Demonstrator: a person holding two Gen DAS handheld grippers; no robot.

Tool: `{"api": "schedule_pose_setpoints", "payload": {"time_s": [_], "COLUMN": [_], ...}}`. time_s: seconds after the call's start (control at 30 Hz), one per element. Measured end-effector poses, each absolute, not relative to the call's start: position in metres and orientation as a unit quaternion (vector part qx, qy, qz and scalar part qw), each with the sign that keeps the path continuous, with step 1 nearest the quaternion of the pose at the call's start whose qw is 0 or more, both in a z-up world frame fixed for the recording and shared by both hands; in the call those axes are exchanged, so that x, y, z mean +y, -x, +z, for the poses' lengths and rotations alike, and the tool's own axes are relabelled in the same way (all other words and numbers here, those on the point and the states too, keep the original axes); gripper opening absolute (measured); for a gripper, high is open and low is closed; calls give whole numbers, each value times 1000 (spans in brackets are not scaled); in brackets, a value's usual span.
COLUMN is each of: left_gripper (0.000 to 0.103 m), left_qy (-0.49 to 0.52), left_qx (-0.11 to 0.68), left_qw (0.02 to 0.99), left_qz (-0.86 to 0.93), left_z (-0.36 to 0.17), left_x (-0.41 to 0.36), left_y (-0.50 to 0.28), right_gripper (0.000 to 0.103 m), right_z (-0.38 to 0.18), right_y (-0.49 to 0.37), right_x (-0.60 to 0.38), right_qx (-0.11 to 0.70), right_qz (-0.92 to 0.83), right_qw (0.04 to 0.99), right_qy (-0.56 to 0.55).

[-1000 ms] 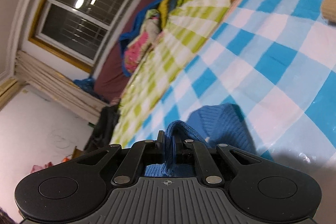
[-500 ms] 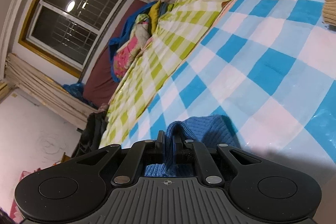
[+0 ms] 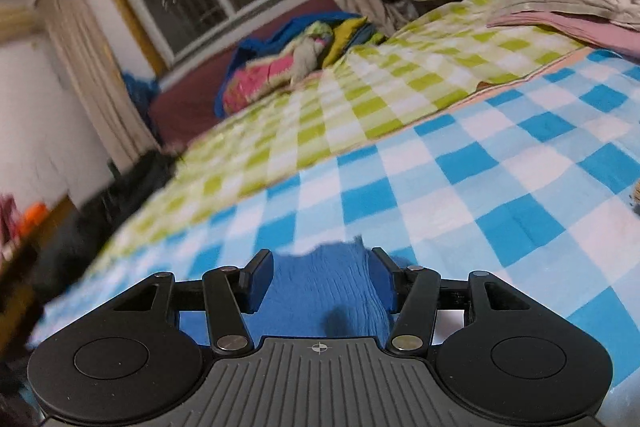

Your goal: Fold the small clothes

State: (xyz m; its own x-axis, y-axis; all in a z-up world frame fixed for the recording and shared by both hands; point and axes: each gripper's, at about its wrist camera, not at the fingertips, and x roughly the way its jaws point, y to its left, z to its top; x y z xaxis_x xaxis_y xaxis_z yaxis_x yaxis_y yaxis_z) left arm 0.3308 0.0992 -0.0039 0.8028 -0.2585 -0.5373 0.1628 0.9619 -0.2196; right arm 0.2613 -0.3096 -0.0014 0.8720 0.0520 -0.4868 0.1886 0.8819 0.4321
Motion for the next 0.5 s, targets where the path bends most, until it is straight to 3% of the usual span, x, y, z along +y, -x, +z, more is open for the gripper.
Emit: {"api": "schedule_pose_setpoints", "payload": {"time_s": [0.23, 0.3, 0.37, 0.5], "left_gripper": [46, 43, 34, 33], "left_qy": [48, 38, 28, 10], "left_qx": [318, 319, 321, 335], "left_qw": [941, 942, 941, 936], "left_qz": [-104, -99, -98, -108], "left_z": [-18, -19, -19, -20], "left_x": [89, 85, 82, 74], "left_y": [-340, -343, -346, -353], "right_gripper": [50, 43, 38, 32], "right_z": [-20, -22, -23, -22], "right_y": [-275, -278, -280, -283], "right_x": [-296, -295, -296, -299], "right_qx": [307, 315, 321, 329], "right_qz": [-42, -48, -50, -51], "right_qw": [933, 932, 930, 929], "right_qy": [-182, -173, -168, -162]}}
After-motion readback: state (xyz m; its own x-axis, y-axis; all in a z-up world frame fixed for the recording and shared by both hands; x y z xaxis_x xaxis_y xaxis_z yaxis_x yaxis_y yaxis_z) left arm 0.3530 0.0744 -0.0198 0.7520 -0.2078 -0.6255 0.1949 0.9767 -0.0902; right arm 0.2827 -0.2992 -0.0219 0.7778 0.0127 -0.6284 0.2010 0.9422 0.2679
